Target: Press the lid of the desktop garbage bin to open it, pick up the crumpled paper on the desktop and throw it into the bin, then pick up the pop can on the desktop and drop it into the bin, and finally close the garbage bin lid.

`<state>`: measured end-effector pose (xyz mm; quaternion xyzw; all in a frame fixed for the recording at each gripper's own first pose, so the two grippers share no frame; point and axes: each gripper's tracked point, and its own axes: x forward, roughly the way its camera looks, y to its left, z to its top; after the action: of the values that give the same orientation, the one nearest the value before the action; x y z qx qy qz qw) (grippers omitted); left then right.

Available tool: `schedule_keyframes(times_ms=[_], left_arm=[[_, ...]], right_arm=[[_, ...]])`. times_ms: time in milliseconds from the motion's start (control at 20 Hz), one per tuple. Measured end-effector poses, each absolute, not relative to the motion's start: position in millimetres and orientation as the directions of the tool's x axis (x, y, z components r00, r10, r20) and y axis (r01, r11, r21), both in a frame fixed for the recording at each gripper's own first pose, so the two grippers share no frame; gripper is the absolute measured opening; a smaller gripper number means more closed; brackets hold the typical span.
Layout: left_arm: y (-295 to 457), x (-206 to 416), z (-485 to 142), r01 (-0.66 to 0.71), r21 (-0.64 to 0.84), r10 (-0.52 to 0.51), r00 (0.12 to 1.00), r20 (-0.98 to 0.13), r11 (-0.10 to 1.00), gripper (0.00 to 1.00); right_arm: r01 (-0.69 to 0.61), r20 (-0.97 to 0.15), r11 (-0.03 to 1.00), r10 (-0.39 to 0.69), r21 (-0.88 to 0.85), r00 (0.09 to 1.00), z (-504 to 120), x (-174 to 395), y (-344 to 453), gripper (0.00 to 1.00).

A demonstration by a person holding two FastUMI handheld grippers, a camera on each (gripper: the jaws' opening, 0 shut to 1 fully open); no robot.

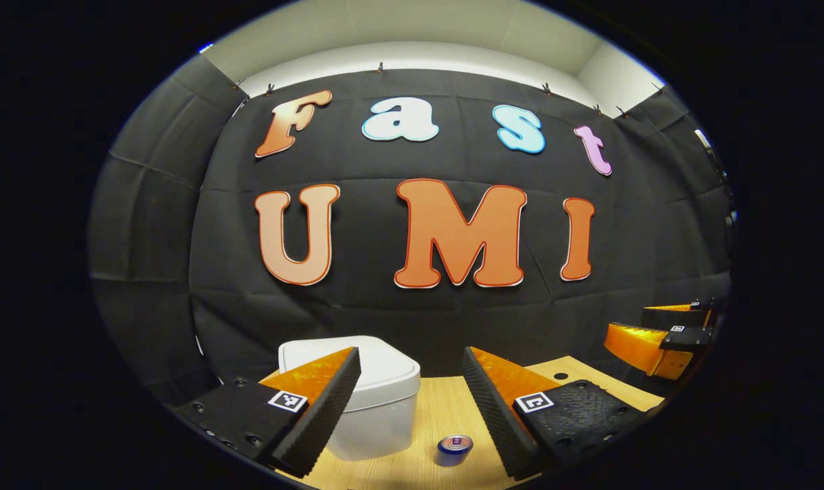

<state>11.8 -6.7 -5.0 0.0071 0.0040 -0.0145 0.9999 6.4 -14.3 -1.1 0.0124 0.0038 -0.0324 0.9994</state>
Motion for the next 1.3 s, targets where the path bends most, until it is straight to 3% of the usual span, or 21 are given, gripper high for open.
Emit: schedule_keyframes(times_ms=[650,700,950,1050,1300], left_arm=[[-5,17,-9,0.031,-0.018,-0.031,0.999,-0.024,0.999,0.92],[-4,17,-11,0.022,-0.011,-0.022,0.999,-0.029,1.0,0.86],[9,25,-10,0.006,0.007,-0.006,0.999,-0.044,1.0,0.02],[7,45,-18,0.062,-0.007,-0.062,0.996,-0.071,0.998,0.0],[69,108,-67,0.005,-0.02,-0.011,0.959,-0.283,1.0,0.0]], right_arm=[[0.066,0.0,0.998,-0.066,0.01,0.998,1,8,-18,0.94],[0.071,0.002,0.997,-0.071,0.004,0.998,1,8,-19,0.94],[0.079,-0.012,0.997,-0.079,0.02,0.997,-4,8,-26,0.95],[0.086,-0.017,0.996,-0.086,0.023,0.996,-6,9,-29,0.95],[0.097,-0.03,0.995,-0.096,0.037,0.995,-13,11,-40,0.94]])
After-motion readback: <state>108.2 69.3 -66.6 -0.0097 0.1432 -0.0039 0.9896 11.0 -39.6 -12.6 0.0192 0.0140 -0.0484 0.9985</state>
